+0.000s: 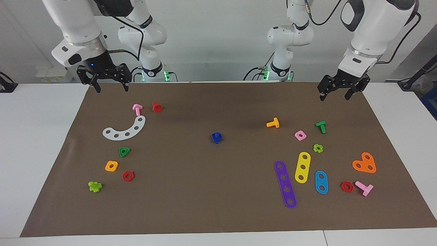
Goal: Unscrew and place screws in storage area
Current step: 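Reach the left gripper over the blue nut in the middle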
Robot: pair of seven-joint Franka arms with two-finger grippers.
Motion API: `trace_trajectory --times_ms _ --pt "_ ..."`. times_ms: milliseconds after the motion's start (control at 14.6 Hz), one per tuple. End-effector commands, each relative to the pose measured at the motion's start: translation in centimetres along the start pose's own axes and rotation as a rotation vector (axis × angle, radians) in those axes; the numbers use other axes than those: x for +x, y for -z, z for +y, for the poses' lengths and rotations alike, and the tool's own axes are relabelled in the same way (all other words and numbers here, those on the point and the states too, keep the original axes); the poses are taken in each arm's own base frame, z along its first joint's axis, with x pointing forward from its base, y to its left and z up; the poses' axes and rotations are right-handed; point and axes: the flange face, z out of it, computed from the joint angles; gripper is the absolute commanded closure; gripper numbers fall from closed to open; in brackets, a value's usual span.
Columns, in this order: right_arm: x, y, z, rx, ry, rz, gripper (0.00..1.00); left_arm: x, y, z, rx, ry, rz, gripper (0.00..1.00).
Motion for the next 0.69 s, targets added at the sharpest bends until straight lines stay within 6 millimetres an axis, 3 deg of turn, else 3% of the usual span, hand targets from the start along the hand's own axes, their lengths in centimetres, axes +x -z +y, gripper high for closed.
trace_trajectory --times_ms 0,69,206,480,617 --pt "-0.4 0.0 0.0 0.025 -0.003 -0.01 0.0 -0.9 -0.2 -0.3 0.01 -0.042 -0.001 0.0" --pt "-0.4 0.1 0.1 0.025 -0.005 -0.009 0.0 -1.0 -0.2 -0.3 0.008 -0.044 -0.004 0.0" --pt "-0.4 0.0 0.1 0.023 -0.005 -0.009 0.0 -1.8 -0.9 1.4 0.009 -0.078 -0.025 0.0" --pt "-0.4 0.0 0.0 0.025 -0.003 -0.009 0.0 -3.7 -2.9 9.9 -0.002 -0.17 0.019 0.0" --pt "-0.4 0.1 0.0 0.025 -0.003 -0.009 0.0 -3.9 -3.2 12.9 -0.067 -0.058 0.012 0.0"
